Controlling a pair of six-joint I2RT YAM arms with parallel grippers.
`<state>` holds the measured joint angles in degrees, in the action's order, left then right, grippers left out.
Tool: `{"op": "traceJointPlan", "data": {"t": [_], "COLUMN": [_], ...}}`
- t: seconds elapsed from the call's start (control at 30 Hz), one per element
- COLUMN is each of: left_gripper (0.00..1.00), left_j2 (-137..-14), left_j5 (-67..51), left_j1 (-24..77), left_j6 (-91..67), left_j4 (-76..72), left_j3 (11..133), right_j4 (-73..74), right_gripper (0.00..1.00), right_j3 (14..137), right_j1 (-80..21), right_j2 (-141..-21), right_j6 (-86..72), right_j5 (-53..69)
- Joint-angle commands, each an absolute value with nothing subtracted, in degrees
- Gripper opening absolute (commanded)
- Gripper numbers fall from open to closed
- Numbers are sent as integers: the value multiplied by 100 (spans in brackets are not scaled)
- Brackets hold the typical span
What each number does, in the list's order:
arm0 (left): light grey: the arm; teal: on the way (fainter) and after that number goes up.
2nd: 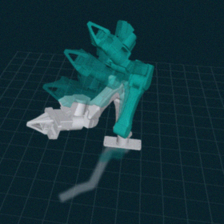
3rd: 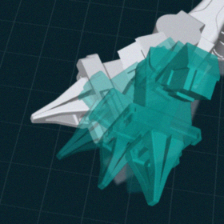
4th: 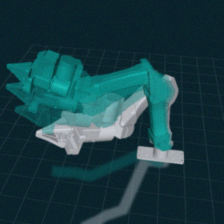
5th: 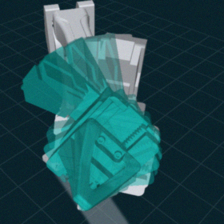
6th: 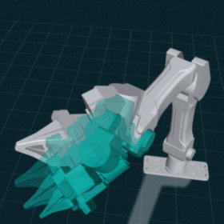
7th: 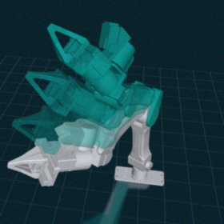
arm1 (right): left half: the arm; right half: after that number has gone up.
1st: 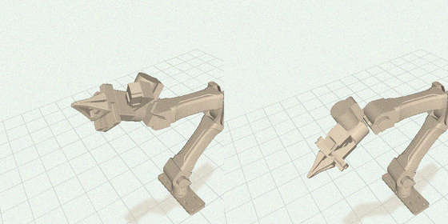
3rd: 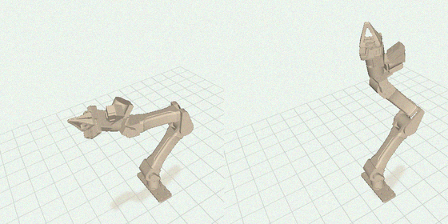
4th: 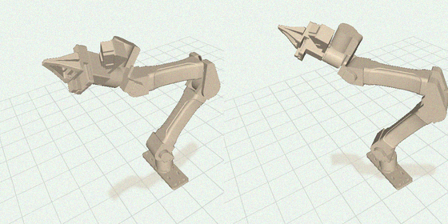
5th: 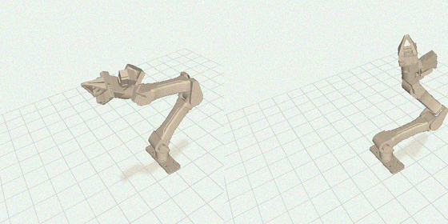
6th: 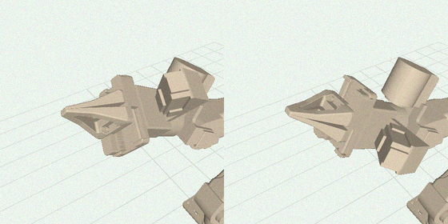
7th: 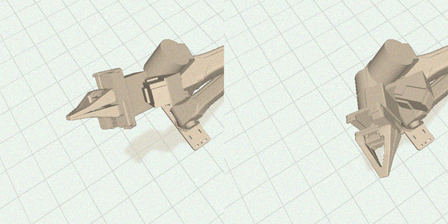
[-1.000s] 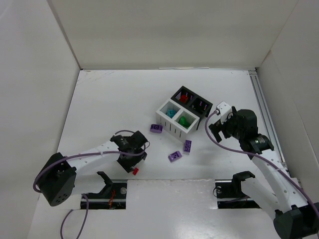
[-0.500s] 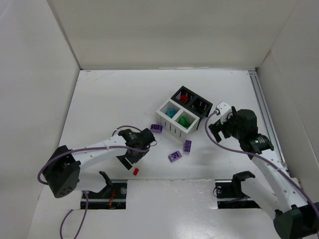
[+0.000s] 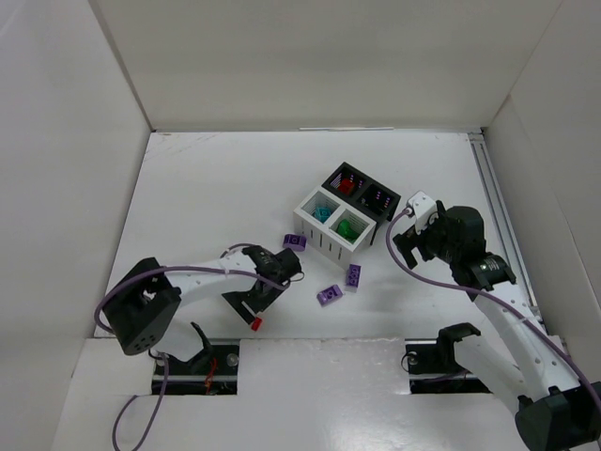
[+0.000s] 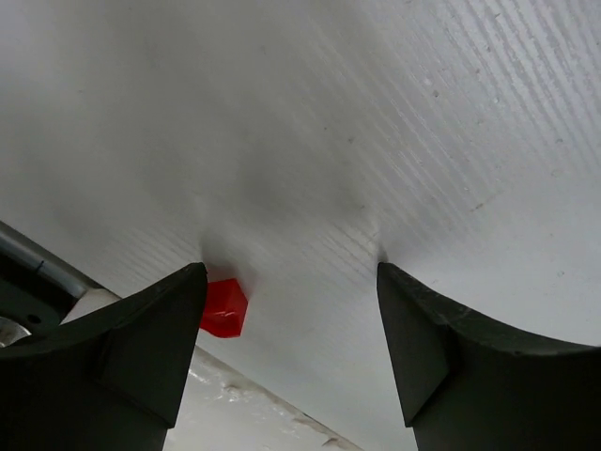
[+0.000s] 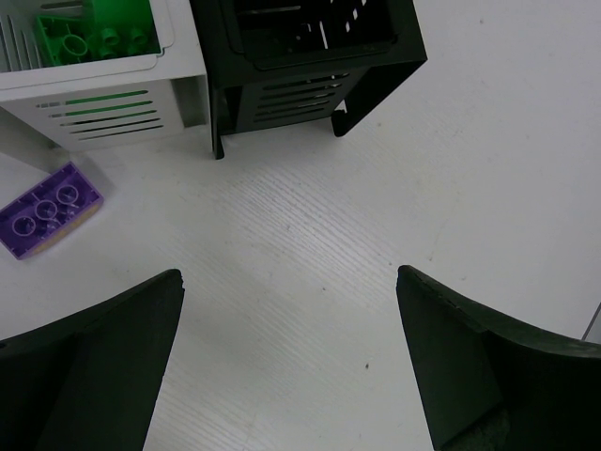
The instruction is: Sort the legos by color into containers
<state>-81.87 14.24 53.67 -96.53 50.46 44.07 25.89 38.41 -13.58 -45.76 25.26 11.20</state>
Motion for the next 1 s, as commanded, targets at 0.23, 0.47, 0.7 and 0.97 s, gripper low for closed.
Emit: {"op": "traceJointPlan", "data": {"t": [0.23, 0.47, 0.7, 0.97], "left_gripper": [62, 67, 71, 74], "left_j2": [-7972, -8033, -8033, -8156], "left_j5": [1081, 976, 975, 1178], "left_j1": [5712, 6328, 6390, 6390], "left_j6": [-9904, -10125, -10020, -10300], "left_j4": [4526, 5098, 5141, 6309], "left_j3": [3841, 4069, 4017, 4710], "right_j4": [2294, 2294, 2294, 2241], "right_gripper": [100, 100, 100, 100], "right_j3": [3832, 3832, 3832, 3780], "right_j1": [-1406, -1406, -1406, -1406], "right_j2": [-4491, -4491, -4491, -4544], "right_j6": [2496, 2496, 2496, 2496], "right_j5": [1283, 1283, 1283, 1283]}}
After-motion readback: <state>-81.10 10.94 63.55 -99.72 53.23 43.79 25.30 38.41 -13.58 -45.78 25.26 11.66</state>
